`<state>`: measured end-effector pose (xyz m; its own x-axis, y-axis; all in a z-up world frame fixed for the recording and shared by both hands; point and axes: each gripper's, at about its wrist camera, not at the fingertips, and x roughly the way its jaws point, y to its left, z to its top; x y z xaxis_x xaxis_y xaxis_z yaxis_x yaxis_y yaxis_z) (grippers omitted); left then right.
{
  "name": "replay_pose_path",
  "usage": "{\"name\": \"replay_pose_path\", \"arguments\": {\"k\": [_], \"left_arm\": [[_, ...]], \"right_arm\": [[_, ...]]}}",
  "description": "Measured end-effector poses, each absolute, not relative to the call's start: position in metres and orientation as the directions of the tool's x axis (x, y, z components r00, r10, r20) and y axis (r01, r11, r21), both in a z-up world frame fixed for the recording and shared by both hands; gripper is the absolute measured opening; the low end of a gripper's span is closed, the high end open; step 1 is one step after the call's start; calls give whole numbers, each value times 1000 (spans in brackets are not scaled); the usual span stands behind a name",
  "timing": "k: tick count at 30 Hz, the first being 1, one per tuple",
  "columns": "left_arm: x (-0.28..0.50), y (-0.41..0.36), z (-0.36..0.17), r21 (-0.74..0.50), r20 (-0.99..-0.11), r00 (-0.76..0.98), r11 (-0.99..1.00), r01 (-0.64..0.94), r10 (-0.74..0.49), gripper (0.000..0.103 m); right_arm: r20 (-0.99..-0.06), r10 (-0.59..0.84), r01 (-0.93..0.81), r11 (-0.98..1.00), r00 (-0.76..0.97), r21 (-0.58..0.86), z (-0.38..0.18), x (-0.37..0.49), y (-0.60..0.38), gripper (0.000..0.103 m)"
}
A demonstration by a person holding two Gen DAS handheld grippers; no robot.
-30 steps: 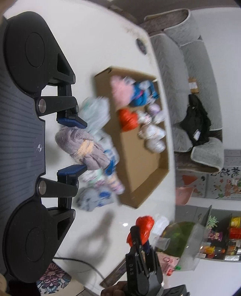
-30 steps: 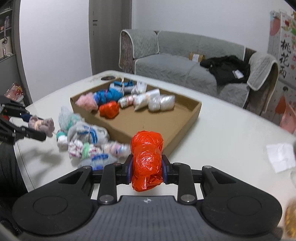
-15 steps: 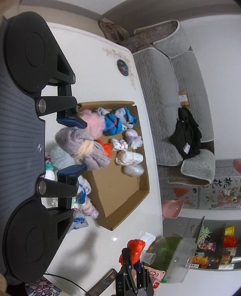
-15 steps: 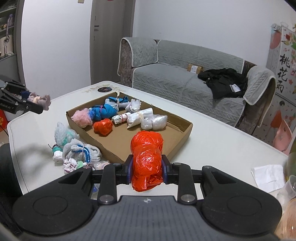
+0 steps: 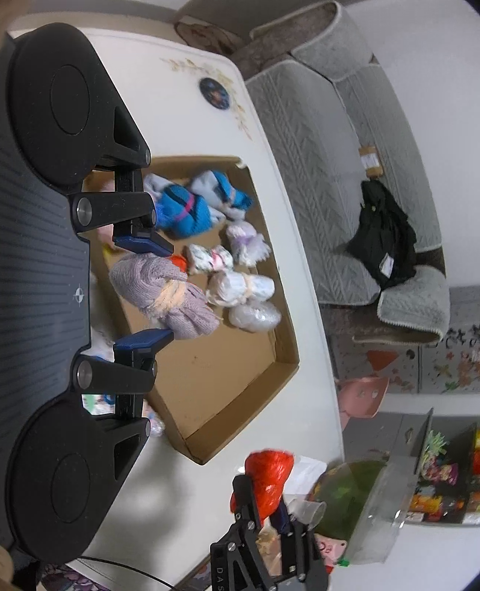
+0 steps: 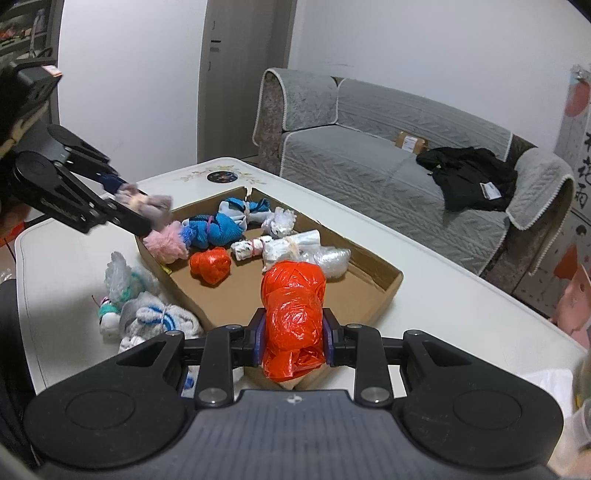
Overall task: Organize objects
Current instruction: 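Carry both bundles over the tray and lower them inside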
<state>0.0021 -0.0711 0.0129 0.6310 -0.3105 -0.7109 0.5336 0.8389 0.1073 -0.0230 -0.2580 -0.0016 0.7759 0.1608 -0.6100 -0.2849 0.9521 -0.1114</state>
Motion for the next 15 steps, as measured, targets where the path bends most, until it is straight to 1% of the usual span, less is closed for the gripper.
{"name": "replay_pose_path", "arguments": {"k": [7, 15], "left_arm": [[29, -110, 8, 155, -719, 617, 792, 591, -319, 50], [65, -140, -17, 173, -758, 578, 760, 627, -304, 50]], "right_arm": [[-636, 145, -299, 944, 758, -141, -1, 8, -259, 26], [-682, 113, -300, 940, 722, -162, -11, 52, -272, 26]]}}
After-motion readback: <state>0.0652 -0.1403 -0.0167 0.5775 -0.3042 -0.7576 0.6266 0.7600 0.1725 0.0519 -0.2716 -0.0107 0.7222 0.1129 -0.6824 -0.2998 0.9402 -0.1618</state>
